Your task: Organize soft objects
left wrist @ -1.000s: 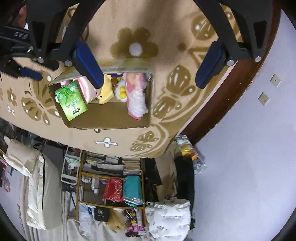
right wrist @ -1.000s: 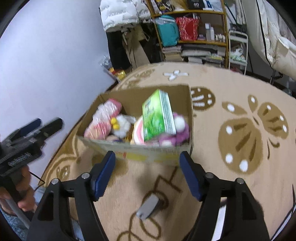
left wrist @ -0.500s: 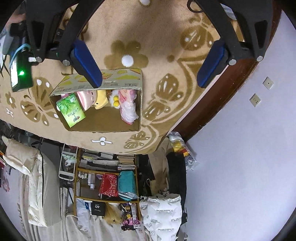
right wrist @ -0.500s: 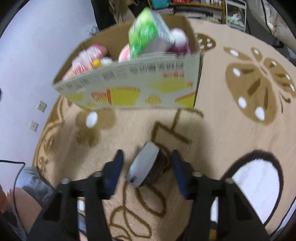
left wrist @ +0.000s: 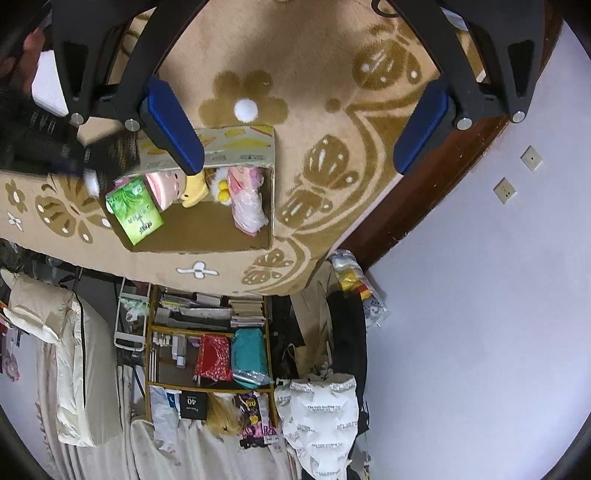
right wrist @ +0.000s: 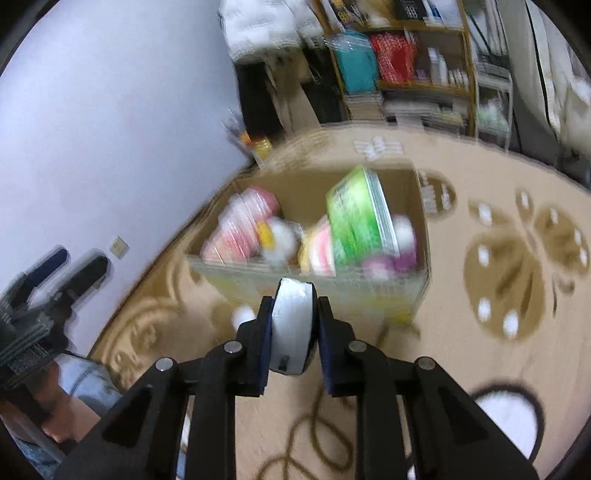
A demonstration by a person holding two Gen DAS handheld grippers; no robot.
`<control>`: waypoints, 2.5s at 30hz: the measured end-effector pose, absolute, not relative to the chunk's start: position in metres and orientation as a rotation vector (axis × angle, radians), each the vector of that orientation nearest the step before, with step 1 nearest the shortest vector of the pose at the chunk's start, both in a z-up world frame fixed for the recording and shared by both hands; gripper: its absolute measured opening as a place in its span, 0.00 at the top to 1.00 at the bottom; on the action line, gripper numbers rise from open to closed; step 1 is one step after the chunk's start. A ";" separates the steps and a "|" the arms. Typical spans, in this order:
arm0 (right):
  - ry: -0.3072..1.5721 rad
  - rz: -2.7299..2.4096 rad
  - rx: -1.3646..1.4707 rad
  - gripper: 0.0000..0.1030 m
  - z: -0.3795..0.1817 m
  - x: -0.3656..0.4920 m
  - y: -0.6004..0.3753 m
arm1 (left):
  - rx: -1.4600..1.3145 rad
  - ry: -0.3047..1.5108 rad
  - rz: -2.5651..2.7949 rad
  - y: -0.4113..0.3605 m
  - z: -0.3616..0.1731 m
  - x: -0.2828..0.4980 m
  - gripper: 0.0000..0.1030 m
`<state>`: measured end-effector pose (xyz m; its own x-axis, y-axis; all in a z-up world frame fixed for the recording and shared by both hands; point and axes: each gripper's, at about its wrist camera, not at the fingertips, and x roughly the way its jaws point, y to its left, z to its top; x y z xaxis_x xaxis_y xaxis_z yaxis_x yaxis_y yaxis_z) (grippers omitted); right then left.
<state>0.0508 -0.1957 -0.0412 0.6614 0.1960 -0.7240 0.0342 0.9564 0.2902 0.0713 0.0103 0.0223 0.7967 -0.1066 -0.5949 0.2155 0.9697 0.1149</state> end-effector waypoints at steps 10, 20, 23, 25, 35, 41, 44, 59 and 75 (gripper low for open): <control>0.705 0.119 0.193 0.77 -0.019 0.107 -0.181 | 0.173 0.593 -0.162 0.013 0.025 0.073 0.02; 0.735 0.115 0.219 0.57 -0.037 0.129 -0.188 | 0.165 0.572 -0.134 0.018 0.026 0.075 0.02; 0.721 0.105 0.224 0.43 -0.033 0.124 -0.192 | 0.149 0.575 -0.133 0.021 0.029 0.074 0.02; 0.716 0.101 0.226 0.36 -0.028 0.118 -0.195 | 0.139 0.574 -0.135 0.023 0.031 0.074 0.02; 0.622 0.058 0.212 0.00 0.008 0.068 -0.215 | 0.140 0.530 -0.130 0.024 0.049 0.060 0.02; 0.596 0.044 0.201 0.00 0.025 0.038 -0.224 | 0.133 0.512 -0.146 0.022 0.053 0.048 0.01; 0.577 0.033 0.202 0.00 0.030 0.022 -0.227 | 0.123 0.507 -0.156 0.022 0.054 0.042 0.01; 0.510 -0.026 0.188 0.00 0.015 -0.030 -0.239 | 0.114 0.476 -0.193 0.025 0.037 0.020 0.01; 0.494 -0.043 0.242 0.00 -0.007 -0.042 -0.255 | 0.139 0.509 -0.152 0.027 0.017 0.017 0.01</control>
